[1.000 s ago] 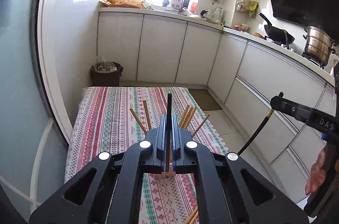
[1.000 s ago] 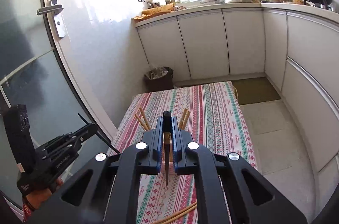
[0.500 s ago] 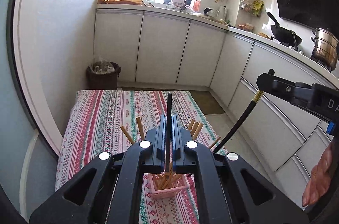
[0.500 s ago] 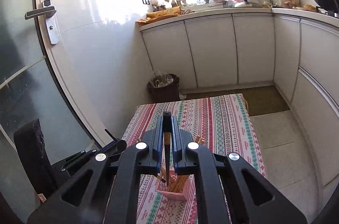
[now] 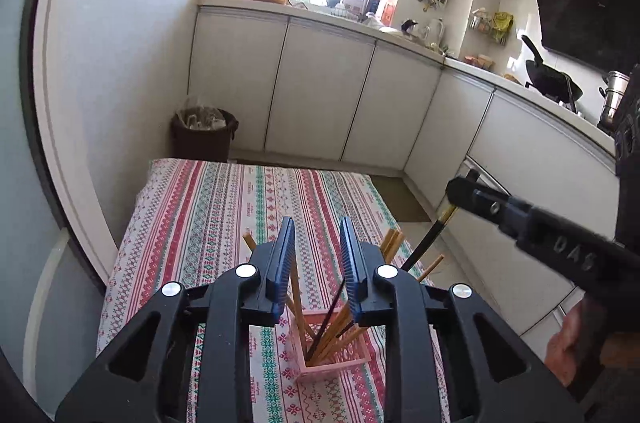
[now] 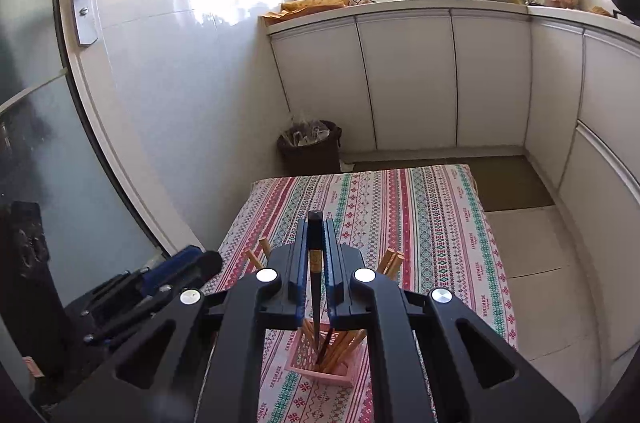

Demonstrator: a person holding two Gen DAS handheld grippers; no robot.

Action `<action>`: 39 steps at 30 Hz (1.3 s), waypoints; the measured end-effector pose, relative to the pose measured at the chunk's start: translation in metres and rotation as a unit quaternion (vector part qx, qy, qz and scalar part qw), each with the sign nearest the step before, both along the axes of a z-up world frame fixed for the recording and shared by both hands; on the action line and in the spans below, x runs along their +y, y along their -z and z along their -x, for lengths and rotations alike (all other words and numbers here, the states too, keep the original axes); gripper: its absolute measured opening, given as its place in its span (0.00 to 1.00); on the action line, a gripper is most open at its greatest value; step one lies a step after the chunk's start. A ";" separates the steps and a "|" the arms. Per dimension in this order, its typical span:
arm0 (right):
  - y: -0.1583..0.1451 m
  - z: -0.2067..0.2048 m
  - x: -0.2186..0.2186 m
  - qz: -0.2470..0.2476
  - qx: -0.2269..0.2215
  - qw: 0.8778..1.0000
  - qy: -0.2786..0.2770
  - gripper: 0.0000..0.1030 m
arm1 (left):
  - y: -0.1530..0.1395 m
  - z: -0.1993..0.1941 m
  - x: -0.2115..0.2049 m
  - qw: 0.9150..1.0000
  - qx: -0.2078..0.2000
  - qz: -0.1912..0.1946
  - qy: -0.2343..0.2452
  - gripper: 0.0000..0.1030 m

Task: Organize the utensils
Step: 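Lower both chopsticks into the pink basket and open both tools, then move both open tools to the last wooden chopsticks and grasp with the left tool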

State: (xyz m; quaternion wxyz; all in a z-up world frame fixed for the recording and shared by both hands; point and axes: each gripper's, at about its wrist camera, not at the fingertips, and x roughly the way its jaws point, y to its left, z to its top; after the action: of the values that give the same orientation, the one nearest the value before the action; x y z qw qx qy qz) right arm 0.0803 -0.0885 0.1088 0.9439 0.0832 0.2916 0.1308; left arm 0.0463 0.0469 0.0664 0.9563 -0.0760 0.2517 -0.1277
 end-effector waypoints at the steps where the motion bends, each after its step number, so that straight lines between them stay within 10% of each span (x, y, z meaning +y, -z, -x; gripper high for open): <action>1: 0.002 -0.001 0.001 -0.001 0.003 1.000 -0.001 0.07 | -0.005 0.003 0.002 1.000 -0.008 0.002 -0.006 0.21; 11: 0.030 -0.013 0.011 0.004 0.037 0.999 0.005 0.12 | -0.018 0.012 0.018 0.999 -0.019 0.015 -0.024 0.25; 30: 0.012 0.022 -0.019 -0.036 0.007 0.998 0.046 0.68 | -0.023 0.031 0.017 0.999 -0.031 0.014 -0.010 0.38; 39: 0.011 0.086 -0.081 -0.115 -0.025 0.987 0.110 0.93 | -0.014 0.059 -0.007 0.998 -0.028 -0.022 0.050 0.94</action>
State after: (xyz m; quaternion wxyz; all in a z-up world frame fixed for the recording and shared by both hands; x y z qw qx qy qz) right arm -0.0058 -0.1700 0.0975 0.9437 0.2193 0.2401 0.0611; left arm -0.0130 0.0398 0.0805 0.9567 -0.0389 0.2315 -0.1722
